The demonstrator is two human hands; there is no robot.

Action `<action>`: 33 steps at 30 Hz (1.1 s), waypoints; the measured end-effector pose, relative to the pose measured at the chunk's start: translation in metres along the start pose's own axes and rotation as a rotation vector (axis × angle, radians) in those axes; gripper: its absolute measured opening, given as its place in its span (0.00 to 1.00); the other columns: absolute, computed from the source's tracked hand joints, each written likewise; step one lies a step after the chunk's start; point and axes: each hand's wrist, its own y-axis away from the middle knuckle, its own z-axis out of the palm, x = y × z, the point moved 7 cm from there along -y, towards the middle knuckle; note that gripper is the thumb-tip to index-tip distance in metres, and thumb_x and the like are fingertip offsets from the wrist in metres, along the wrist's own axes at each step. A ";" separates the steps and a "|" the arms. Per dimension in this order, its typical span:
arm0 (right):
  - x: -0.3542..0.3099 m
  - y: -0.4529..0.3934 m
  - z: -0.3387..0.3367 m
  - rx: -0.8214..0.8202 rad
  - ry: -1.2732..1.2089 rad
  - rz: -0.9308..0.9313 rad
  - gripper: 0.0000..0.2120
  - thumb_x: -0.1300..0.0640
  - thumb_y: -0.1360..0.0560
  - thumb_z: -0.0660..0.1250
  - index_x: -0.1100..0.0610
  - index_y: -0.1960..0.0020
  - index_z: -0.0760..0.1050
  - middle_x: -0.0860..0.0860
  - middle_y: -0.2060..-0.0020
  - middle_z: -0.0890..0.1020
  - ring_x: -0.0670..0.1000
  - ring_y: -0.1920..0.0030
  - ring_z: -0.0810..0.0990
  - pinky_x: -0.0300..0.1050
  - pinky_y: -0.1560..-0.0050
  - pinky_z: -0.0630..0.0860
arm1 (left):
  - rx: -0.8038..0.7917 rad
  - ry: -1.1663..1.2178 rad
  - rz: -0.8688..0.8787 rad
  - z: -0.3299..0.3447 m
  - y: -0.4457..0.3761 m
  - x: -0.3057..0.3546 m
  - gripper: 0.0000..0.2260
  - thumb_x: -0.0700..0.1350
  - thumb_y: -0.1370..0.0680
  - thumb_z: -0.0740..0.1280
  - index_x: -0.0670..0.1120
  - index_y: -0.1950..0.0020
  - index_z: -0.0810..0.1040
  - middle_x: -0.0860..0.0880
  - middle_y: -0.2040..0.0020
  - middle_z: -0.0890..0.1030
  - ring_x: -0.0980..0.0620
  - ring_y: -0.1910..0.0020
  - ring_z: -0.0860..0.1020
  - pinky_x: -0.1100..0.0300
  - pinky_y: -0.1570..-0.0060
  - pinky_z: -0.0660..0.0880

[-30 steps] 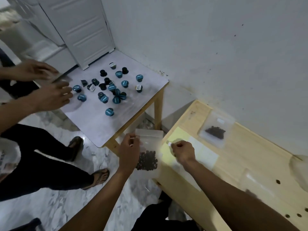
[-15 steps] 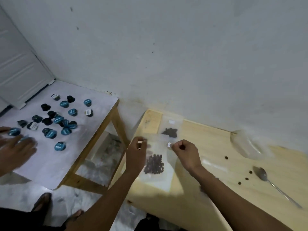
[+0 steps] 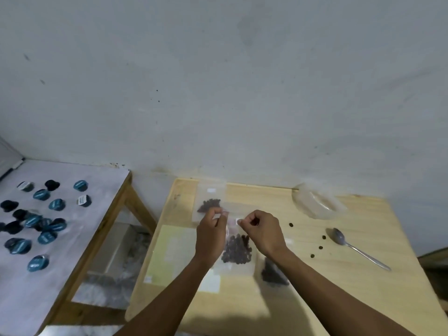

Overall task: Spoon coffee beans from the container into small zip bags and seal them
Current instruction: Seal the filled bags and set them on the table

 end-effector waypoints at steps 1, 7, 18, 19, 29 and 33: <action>0.002 0.000 -0.003 0.009 -0.001 0.007 0.09 0.49 0.27 0.71 0.51 0.62 0.78 0.45 0.66 0.82 0.46 0.63 0.80 0.46 0.57 0.78 | -0.007 0.004 0.009 0.003 0.001 0.003 0.05 0.50 0.18 0.63 0.51 0.46 0.76 0.51 0.56 0.81 0.53 0.58 0.80 0.66 0.61 0.75; 0.007 0.002 -0.017 0.040 -0.030 0.054 0.10 0.47 0.27 0.71 0.52 0.60 0.77 0.46 0.65 0.82 0.48 0.63 0.80 0.48 0.56 0.78 | -0.033 0.058 0.054 0.014 0.010 0.020 0.06 0.48 0.18 0.63 0.58 0.53 0.73 0.59 0.59 0.79 0.59 0.61 0.80 0.69 0.65 0.77; 0.017 0.002 -0.030 0.062 -0.291 0.163 0.20 0.47 0.33 0.78 0.53 0.46 0.75 0.49 0.54 0.84 0.50 0.55 0.83 0.49 0.50 0.81 | -0.156 0.131 0.083 0.023 0.009 0.036 0.04 0.46 0.19 0.64 0.52 0.45 0.74 0.60 0.50 0.77 0.56 0.48 0.79 0.75 0.56 0.74; 0.017 0.001 -0.029 0.051 -0.299 0.162 0.15 0.50 0.31 0.77 0.53 0.49 0.77 0.49 0.56 0.85 0.50 0.56 0.84 0.50 0.50 0.82 | -0.173 0.125 0.074 0.026 0.010 0.034 0.06 0.46 0.20 0.67 0.53 0.45 0.72 0.61 0.50 0.76 0.58 0.49 0.78 0.74 0.56 0.74; 0.027 -0.008 -0.021 -0.043 -0.316 0.179 0.04 0.63 0.25 0.70 0.57 0.52 0.80 0.53 0.58 0.86 0.54 0.58 0.85 0.52 0.51 0.83 | -0.162 0.115 -0.034 0.035 0.005 0.014 0.13 0.39 0.21 0.68 0.51 0.40 0.71 0.49 0.44 0.80 0.55 0.50 0.79 0.72 0.59 0.76; 0.025 -0.008 -0.016 -0.133 -0.393 0.159 0.10 0.65 0.23 0.65 0.56 0.45 0.78 0.55 0.53 0.85 0.53 0.57 0.83 0.40 0.59 0.79 | -0.135 0.098 -0.136 0.036 -0.003 0.002 0.11 0.37 0.20 0.63 0.48 0.40 0.69 0.54 0.47 0.76 0.58 0.56 0.76 0.76 0.68 0.72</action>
